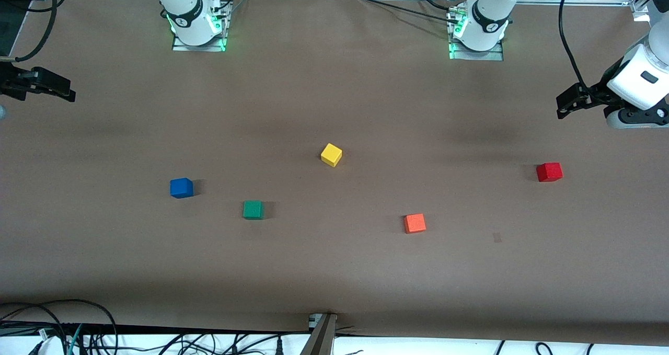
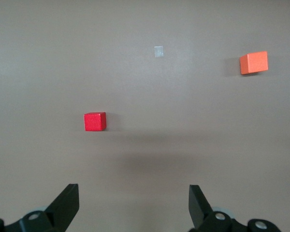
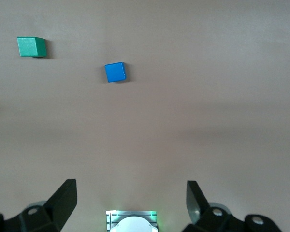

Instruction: Pass red block to right arm, stack on blue

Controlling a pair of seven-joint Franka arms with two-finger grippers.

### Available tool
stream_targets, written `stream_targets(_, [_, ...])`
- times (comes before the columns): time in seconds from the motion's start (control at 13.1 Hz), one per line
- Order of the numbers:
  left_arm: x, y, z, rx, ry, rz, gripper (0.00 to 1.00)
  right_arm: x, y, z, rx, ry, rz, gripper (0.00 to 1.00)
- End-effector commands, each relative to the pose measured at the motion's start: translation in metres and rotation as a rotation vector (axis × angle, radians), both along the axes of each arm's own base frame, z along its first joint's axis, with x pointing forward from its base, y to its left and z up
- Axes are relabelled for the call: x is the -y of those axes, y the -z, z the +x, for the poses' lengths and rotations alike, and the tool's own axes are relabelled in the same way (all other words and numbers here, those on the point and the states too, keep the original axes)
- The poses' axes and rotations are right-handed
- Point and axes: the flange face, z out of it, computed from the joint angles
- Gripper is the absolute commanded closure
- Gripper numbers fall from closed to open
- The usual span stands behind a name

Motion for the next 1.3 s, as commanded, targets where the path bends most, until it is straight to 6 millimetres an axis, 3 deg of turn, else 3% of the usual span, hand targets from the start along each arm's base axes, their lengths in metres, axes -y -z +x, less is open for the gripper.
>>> stream_targets(0.0, [0.001,-0.005,0.003,-0.010,0.001,-0.014,0.00,0.003,-0.003,0.002,0.007,0.004,-0.009,0.00])
stream_targets(0.77, [-0.005,0.003,0.000,-0.051,-0.010,-0.014,0.00,0.003,-0.003,0.002,0.007,0.004,-0.009,0.00])
stream_targets(0.92, [-0.015,0.035,-0.003,-0.197,-0.043,-0.003,0.00,0.003,-0.003,0.002,0.007,0.004,-0.009,0.00])
stream_targets(1.0, [-0.034,0.060,0.003,-0.262,-0.068,-0.009,0.00,0.002,-0.003,0.002,0.007,0.004,-0.007,0.00])
stream_targets(1.23, [-0.090,0.104,0.023,-0.268,-0.098,-0.031,0.00,0.002,-0.004,0.002,0.009,0.005,-0.007,0.00])
